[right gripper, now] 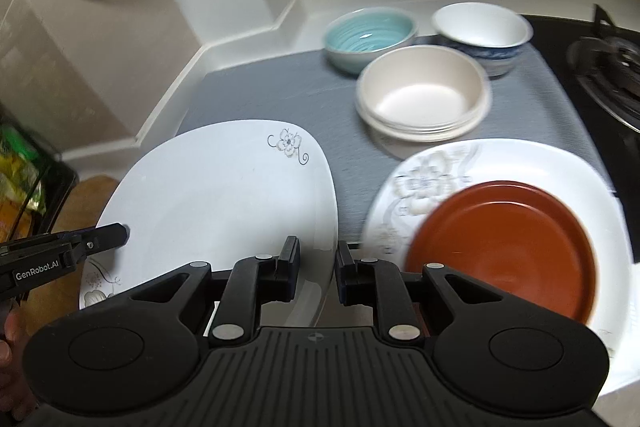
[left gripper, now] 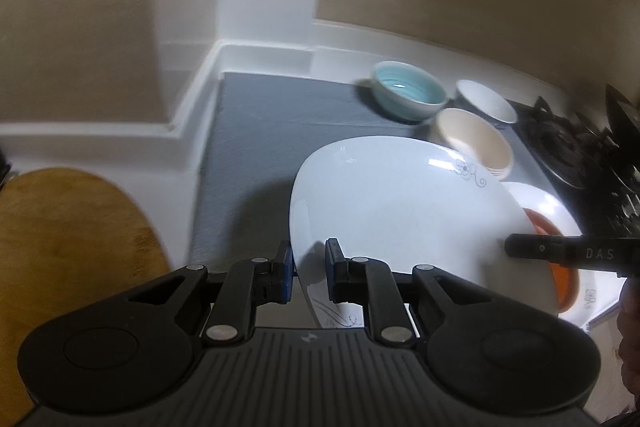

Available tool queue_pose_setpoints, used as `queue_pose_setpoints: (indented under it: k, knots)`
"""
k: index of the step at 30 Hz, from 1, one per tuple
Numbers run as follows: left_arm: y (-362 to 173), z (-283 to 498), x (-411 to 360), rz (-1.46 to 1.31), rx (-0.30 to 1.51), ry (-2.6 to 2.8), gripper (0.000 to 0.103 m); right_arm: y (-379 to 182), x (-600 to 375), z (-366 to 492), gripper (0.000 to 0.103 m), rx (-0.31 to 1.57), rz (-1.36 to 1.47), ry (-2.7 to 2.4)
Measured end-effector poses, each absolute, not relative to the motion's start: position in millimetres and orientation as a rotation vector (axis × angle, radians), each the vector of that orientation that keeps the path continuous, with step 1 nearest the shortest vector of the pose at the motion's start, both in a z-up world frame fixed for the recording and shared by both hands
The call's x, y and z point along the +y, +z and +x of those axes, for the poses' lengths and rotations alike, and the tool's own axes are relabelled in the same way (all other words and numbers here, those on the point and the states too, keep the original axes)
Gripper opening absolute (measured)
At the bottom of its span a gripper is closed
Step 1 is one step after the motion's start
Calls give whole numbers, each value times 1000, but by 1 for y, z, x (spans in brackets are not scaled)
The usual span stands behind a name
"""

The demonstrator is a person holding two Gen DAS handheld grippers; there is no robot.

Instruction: Organize plates and bowls

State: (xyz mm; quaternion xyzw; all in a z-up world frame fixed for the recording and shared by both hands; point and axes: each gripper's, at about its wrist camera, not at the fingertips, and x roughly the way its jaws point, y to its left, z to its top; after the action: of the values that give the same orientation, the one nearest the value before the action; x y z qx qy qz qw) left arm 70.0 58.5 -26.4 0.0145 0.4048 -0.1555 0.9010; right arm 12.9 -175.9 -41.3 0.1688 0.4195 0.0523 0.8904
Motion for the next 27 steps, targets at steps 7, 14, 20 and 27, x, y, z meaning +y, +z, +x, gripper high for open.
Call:
queue_pose_setpoints:
  k: [7, 14, 20, 27]
  knots:
    - [-24, 64, -6, 75, 832, -414, 18, -39, -233, -13, 19, 829, 414, 6]
    - [-34, 63, -68, 101, 855, -493, 18, -44, -291, -35, 19, 822, 456, -97]
    - [-49, 63, -104, 110, 887, -503, 19, -53, -326, -43, 19, 843, 465, -136]
    - [-60, 64, -120, 117, 917, -487, 19, -63, -344, -43, 19, 876, 464, -136]
